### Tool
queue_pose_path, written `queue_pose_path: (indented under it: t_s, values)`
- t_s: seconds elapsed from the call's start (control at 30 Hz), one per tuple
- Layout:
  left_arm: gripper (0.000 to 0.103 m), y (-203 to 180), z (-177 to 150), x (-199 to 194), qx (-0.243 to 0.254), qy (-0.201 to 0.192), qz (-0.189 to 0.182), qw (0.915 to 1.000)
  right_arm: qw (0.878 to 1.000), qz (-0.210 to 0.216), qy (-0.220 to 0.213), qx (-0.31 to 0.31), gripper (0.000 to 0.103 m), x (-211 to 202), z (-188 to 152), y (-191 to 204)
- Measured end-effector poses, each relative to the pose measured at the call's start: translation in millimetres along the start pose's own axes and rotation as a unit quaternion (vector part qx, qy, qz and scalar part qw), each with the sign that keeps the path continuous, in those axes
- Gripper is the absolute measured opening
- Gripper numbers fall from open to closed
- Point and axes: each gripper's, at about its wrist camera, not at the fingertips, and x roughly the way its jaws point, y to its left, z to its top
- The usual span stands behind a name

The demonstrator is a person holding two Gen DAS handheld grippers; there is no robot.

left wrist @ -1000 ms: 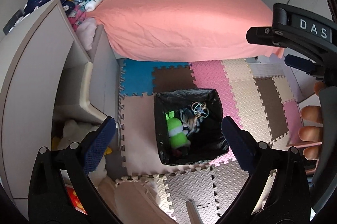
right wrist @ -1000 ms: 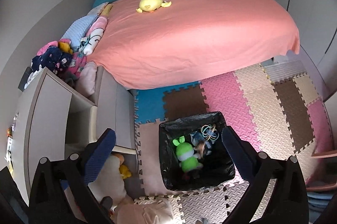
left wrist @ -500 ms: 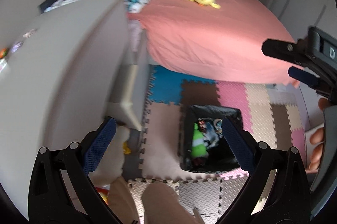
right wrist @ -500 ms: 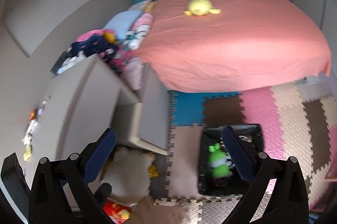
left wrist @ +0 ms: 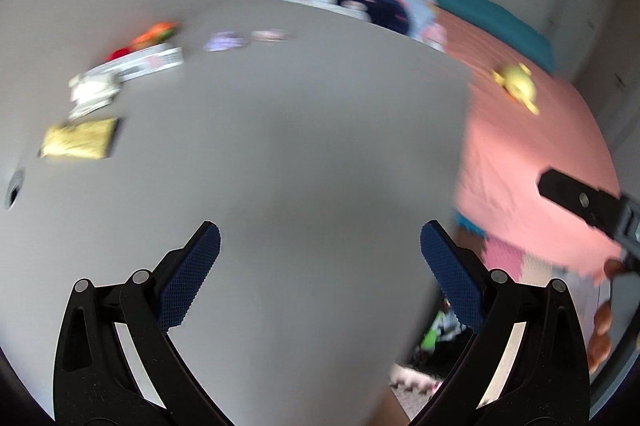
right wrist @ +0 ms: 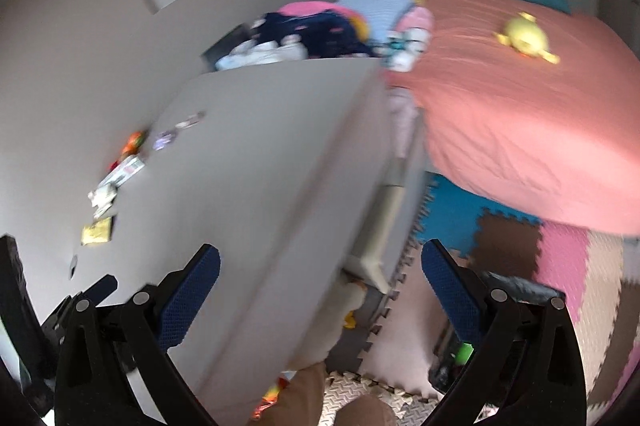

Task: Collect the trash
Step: 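Move both open tools back toward the desk, then grasp the purple flower clip with the left tool while the right tool grasps the plaid clip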

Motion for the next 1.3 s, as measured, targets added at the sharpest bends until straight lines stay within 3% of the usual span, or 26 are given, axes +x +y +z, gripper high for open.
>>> queue_pose_path:
  t_s: [0.3, 0.37, 0.4, 0.47, 0.5, 0.57, 0.67, 0.83, 0.9, 0.97, 1.13, 1.2, 1.27, 1.3]
  values:
    - [0.097, 118.1, 30.5, 5.1, -0.137, -0.004, 0.05, 0.9894, 0.998, 0.019, 0.021, -0.058, 0.1, 64.1, 47.6, 98.7]
    - [0.097, 134.3, 38.3, 8.7, -0.144, -0.003, 0.05, 0.9884, 0.997, 0.023, 0.032, -0.063, 0.092, 81.3, 60.2, 115.3]
    - [0.097, 142.5, 44.8, 11.1, -0.14, -0.005, 0.05, 0.9888, 0.997, 0.026, 0.038, -0.064, 0.089, 91.8, 67.4, 123.3]
    - [0.097, 152.1, 52.8, 11.7, -0.133, -0.013, 0.053, 0.9897, 0.996, 0.028, 0.053, -0.068, 0.068, 113.2, 81.7, 138.5]
    - [0.097, 154.8, 57.9, 12.6, -0.127, -0.02, 0.05, 0.9905, 0.995, 0.028, 0.062, -0.069, 0.065, 125.0, 88.8, 145.0]
    - [0.097, 155.6, 68.2, 17.6, -0.115, -0.027, 0.049, 0.9918, 0.995, 0.028, 0.072, -0.069, 0.063, 143.7, 97.8, 154.7]
    - [0.084, 152.9, 87.1, 31.8, -0.096, -0.029, 0.037, 0.9943, 0.994, 0.023, 0.077, -0.071, 0.063, 169.5, 110.0, 166.7]
    - [0.078, 140.9, 114.6, 61.1, -0.064, -0.022, 0.024, 0.9974, 0.994, 0.018, 0.085, -0.068, 0.063, 201.3, 127.1, 177.7]
    - [0.069, 132.9, 122.7, 74.3, -0.043, -0.016, 0.025, 0.9986, 0.994, 0.017, 0.086, -0.069, 0.063, 210.7, 134.3, 181.2]
    - [0.051, 126.9, 130.3, 90.1, -0.024, -0.006, 0.026, 0.9994, 0.994, 0.017, 0.084, -0.068, 0.063, 219.2, 142.9, 184.7]
    - [0.05, 123.6, 140.5, 111.9, -0.01, -0.004, 0.019, 0.9998, 0.992, 0.011, 0.088, -0.087, 0.063, 236.0, 153.4, 195.5]
    - [0.05, 123.7, 144.2, 117.2, -0.011, -0.005, 0.017, 0.9998, 0.991, 0.006, 0.091, -0.101, 0.057, 242.4, 155.7, 201.5]
    - [0.05, 122.4, 148.8, 122.7, -0.006, -0.003, 0.017, 0.9998, 0.988, 0.003, 0.099, -0.116, 0.038, 249.1, 157.5, 205.6]
    - [0.05, 121.5, 150.4, 124.4, -0.005, -0.003, 0.018, 0.9998, 0.987, 0.0, 0.101, -0.121, 0.038, 251.1, 157.7, 207.0]
